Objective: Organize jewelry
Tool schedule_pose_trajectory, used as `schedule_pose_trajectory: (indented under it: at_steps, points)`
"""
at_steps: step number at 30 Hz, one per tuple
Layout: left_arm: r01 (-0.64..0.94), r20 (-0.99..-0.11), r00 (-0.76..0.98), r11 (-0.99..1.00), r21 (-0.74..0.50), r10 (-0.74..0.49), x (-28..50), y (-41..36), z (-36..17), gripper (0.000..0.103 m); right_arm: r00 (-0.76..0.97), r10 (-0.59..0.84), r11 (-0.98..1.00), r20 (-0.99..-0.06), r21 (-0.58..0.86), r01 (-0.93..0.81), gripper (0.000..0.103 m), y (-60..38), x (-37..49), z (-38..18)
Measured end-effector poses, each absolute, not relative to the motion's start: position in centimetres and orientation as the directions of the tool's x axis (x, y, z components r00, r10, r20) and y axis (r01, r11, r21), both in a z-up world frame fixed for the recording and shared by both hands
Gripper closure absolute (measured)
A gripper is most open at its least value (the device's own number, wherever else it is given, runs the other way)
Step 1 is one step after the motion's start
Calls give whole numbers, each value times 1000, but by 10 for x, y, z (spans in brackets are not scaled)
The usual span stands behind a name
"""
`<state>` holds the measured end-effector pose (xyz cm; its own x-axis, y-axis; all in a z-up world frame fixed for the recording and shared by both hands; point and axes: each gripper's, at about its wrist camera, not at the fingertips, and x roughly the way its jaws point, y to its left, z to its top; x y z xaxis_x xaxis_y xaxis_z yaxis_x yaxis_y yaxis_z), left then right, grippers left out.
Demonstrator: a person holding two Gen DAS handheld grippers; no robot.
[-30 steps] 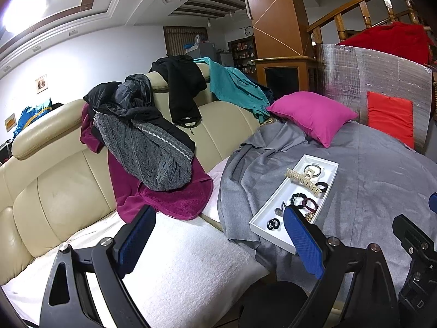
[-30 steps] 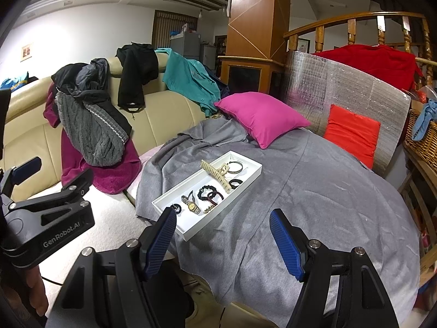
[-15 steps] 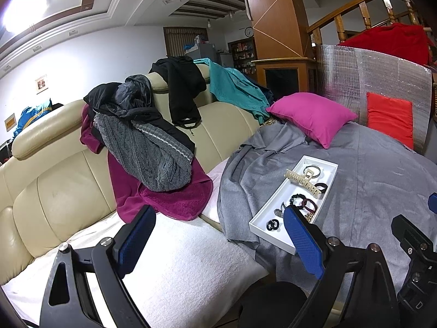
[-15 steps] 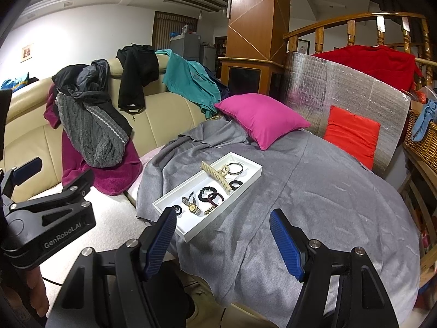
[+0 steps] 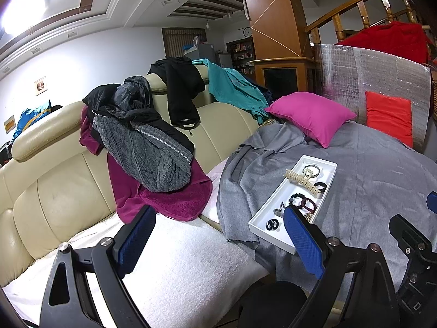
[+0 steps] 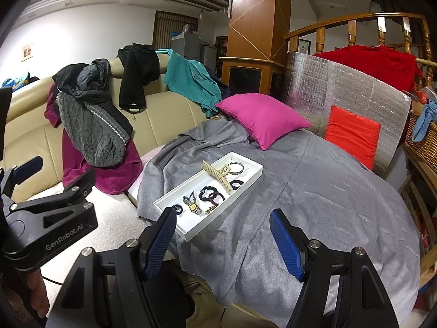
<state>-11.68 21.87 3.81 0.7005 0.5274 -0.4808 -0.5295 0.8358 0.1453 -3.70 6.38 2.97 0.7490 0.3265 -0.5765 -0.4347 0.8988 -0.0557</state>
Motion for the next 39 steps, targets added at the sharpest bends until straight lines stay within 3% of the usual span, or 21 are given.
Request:
schedule_pose_trajectory:
  at_steps: [39]
  points:
    - [-542, -473, 697, 828, 146, 539, -121, 219, 42, 9, 754, 330, 894, -568, -68, -442, 28, 71, -41, 30]
